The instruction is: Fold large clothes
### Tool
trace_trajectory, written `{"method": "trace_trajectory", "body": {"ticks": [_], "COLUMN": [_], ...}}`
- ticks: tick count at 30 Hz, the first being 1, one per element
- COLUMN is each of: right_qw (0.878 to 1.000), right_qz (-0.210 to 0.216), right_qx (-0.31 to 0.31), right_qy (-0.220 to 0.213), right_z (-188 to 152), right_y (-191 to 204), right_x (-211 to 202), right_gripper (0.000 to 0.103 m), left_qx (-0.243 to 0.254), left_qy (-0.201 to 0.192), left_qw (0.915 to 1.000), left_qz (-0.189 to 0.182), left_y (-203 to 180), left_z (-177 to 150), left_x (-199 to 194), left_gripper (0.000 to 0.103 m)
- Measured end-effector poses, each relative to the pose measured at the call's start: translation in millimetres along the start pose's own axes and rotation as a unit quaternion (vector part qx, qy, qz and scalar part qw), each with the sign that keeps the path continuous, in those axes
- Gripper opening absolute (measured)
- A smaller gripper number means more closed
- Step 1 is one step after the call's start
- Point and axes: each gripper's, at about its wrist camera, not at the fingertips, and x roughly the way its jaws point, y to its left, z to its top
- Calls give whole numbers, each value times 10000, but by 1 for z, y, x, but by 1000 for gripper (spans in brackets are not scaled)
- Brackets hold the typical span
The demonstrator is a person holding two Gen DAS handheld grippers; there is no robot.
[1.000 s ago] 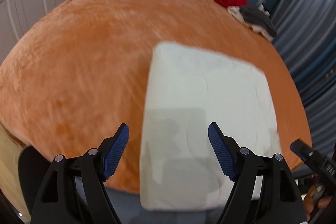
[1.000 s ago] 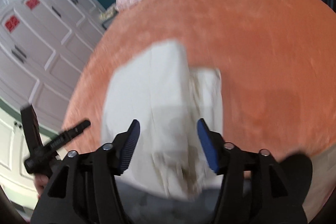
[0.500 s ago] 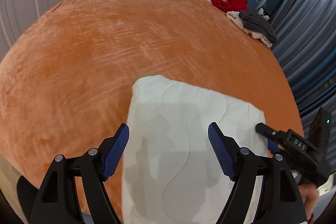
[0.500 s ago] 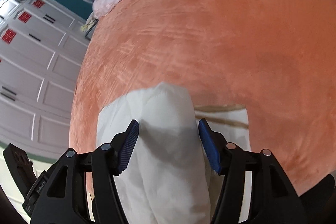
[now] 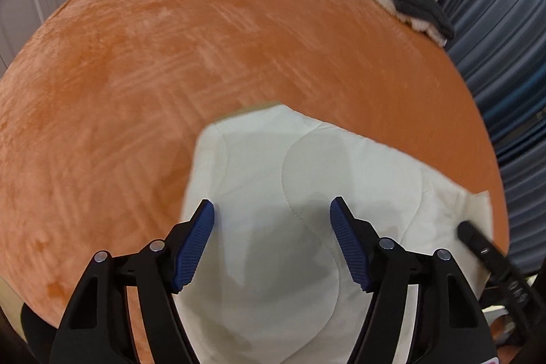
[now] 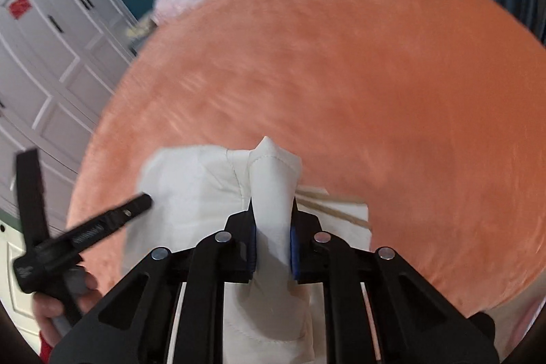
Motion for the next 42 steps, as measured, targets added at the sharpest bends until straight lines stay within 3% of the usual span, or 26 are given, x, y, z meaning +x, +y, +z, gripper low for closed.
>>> {"method": "trace_trajectory", "body": {"ticks": [7, 16, 42], "right_qw": [9979, 9969, 9997], "right_qz": [149, 223, -169], "right_qx": [522, 678, 164], "right_qy": [339, 333, 23], "right_z": [-9, -26, -33], "right_y": [-29, -43, -32], "right_x": [40, 67, 89], "right_gripper": [17, 21, 21], "left_qx": [599, 672, 818], "left_qy": [-133, -162, -473], "left_qw": [9959, 9942, 9873], "left_qz": [667, 830, 1280], "left_y": [-27, -25, -29], "left_z": [-5, -12, -20], "left_x": [32, 58, 87], "left_gripper": [67, 68, 75]}}
